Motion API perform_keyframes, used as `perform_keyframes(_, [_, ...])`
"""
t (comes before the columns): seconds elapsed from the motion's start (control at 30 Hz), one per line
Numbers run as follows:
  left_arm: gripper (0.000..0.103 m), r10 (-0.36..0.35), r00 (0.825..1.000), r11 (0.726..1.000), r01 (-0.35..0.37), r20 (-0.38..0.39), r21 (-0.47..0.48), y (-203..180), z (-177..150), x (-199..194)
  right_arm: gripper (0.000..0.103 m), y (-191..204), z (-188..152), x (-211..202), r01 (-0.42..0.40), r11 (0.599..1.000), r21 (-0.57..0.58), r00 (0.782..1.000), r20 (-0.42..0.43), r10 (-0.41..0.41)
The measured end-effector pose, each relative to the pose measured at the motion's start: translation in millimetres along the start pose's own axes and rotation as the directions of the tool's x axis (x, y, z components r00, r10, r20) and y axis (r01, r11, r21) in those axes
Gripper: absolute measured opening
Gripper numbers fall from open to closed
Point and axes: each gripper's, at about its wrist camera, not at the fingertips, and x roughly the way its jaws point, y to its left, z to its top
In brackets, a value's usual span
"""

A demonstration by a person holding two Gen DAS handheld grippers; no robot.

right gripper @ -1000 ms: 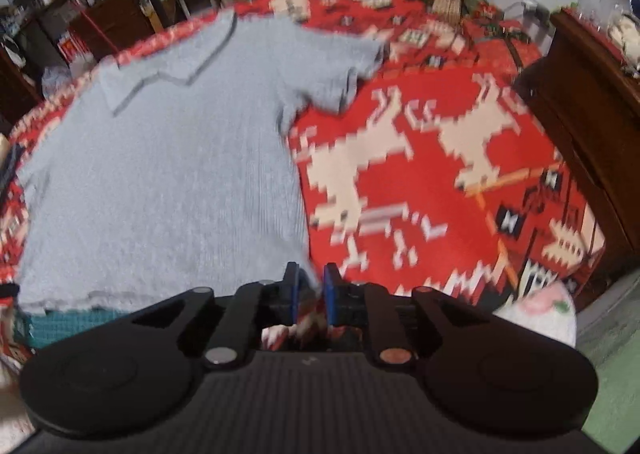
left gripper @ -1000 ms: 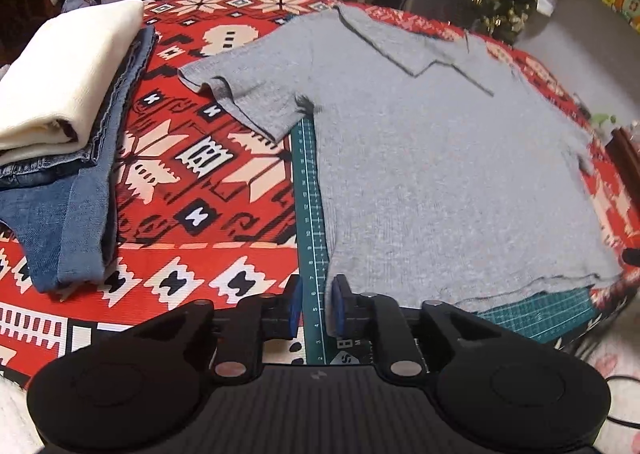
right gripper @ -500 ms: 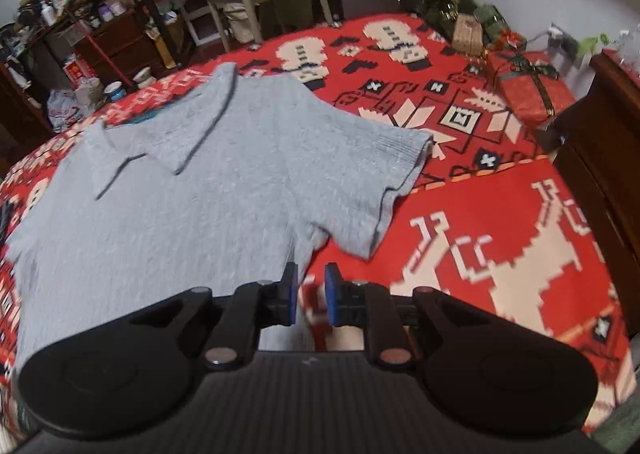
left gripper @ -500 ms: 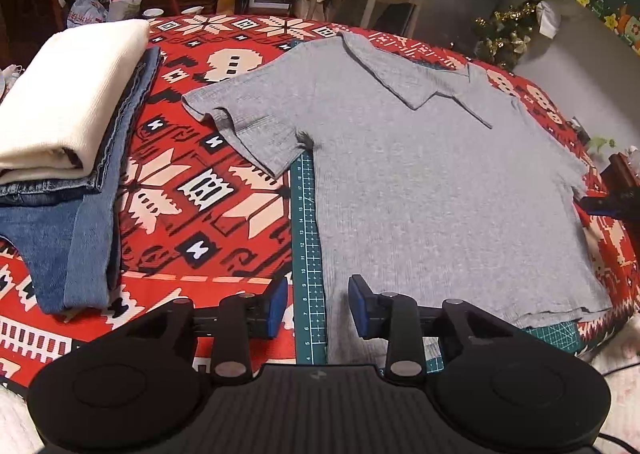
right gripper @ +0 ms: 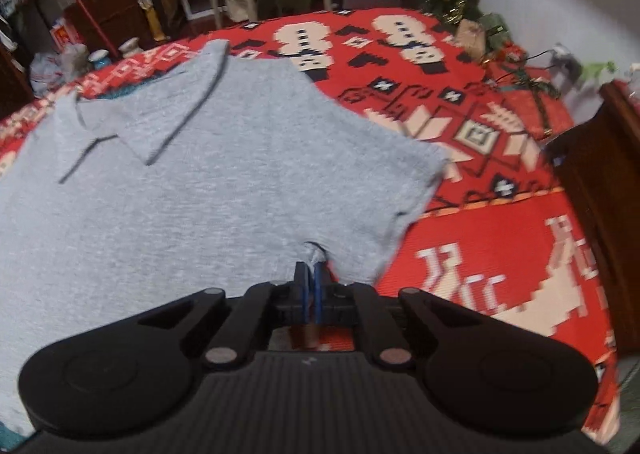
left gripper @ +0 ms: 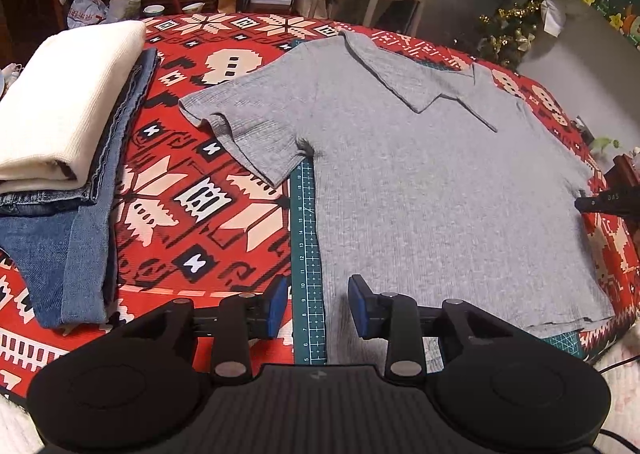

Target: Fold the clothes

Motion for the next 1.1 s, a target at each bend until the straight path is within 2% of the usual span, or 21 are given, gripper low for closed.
perform_keyframes(0.13, [0.033, -0.004, 1.0, 1.0, 0.004, 0.003, -0.006, 2.9, -1.9, 0.8, 0.004, -11.1, 0.5, 0.4, -0.025, 0.999, 0.029, 1.0, -0.01, 0.025])
perform_keyframes(0.27, [0.033, -0.016, 1.0, 1.0, 0.016, -0.002, -0.004, 3.5, -4.5, 1.5, 0.009, -8.4, -0.9, -2.5, -0.043, 0.999, 0.013, 0.999, -0.007, 0.043])
perform_keyframes(0.4, [0.033, -0.03, 1.0, 1.0, 0.03, 0.004, -0.005, 5.9, -6.2, -0.8, 0.013, -15.4, -11.0, -19.5, -0.1, 0.993, 0.057, 0.995, 0.016, 0.099])
perform_keyframes(0.5, [0.033, -0.042, 0.999, 0.999, 0.042, 0.006, -0.014, 9.1, -6.3, -0.6, 0.013, -10.8, -22.8, -28.7, -0.101, 0.994, 0.043, 0.995, 0.012, 0.1])
perform_keyframes(0.77, [0.033, -0.051, 0.999, 0.999, 0.051, 0.012, -0.015, 10.4, -8.4, -1.4, 0.013, 8.3, -33.5, -21.9, -0.039, 0.998, -0.041, 0.999, -0.003, 0.039])
perform_keyframes(0.9, [0.033, -0.046, 0.999, 0.999, 0.046, 0.007, -0.013, 10.9, -10.5, -1.8, 0.013, 24.3, -35.8, -20.2, 0.016, 0.992, -0.127, 1.0, 0.017, -0.014])
perform_keyframes(1.0, [0.033, -0.044, 0.999, 0.999, 0.044, 0.008, -0.015, 11.3, -11.3, -2.6, 0.008, 30.2, -38.7, -20.6, 0.048, 0.984, -0.172, 0.999, 0.029, -0.044])
perform_keyframes(1.1, [0.033, -0.042, 0.999, 0.999, 0.042, 0.015, -0.014, 11.5, -12.0, -5.6, 0.0, 23.5, -38.7, -22.7, 0.082, 0.983, -0.161, 0.996, 0.029, -0.079])
